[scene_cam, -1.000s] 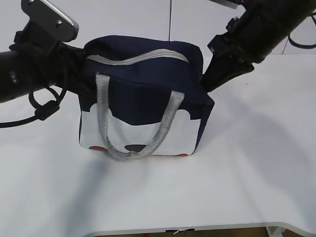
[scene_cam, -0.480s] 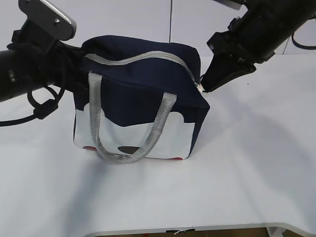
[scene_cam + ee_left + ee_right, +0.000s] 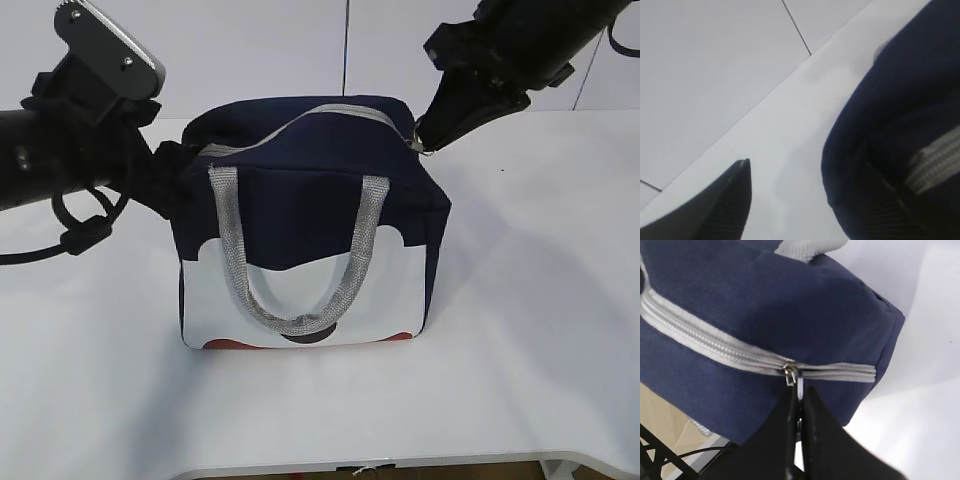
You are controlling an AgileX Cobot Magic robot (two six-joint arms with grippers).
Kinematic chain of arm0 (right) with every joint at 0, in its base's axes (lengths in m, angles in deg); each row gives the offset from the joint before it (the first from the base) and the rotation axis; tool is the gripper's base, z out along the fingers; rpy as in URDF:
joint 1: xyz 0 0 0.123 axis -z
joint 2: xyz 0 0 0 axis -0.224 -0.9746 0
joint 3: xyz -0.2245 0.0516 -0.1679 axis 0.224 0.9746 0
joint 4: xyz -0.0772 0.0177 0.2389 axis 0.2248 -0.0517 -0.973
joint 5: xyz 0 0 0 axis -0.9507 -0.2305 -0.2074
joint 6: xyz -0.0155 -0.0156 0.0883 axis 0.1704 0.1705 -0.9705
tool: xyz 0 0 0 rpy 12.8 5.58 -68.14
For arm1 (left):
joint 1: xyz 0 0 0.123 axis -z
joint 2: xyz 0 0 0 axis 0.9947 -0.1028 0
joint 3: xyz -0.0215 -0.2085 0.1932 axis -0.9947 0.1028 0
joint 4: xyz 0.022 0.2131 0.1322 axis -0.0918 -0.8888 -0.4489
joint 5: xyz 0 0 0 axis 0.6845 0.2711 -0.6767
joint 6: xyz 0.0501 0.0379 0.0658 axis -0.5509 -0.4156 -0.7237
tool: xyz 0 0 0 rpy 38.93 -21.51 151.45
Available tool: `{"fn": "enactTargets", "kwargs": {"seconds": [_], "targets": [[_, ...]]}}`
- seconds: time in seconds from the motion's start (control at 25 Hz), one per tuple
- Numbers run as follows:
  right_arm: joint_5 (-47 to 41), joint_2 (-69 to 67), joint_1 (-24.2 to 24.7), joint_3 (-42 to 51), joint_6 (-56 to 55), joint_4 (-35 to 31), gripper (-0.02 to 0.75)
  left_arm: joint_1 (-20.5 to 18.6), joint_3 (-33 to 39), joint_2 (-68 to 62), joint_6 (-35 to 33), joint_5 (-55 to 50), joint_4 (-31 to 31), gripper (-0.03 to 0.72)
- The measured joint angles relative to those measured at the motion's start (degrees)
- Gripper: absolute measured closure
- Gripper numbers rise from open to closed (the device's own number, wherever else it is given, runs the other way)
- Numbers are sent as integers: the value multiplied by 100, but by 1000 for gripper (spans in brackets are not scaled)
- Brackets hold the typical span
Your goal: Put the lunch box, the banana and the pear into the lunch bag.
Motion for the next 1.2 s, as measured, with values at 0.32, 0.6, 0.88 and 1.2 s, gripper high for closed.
{"fn": "enactTargets", "kwargs": {"seconds": [0.32,0.6,0.88,1.2], "targets": [[0,4,0,0,-548,626,720,0,0,659,-542,-331,-5,185],[0,13,0,0,-854,686,720,0,0,1224,-566,-1023,-227,185],[-6,13,0,0,-892,658,720,382,0,1505,-566,-1431,-583,185],[-6,13,0,0,-892,648,720,1242,-605,1514,-566,-2580,-323,184]]}}
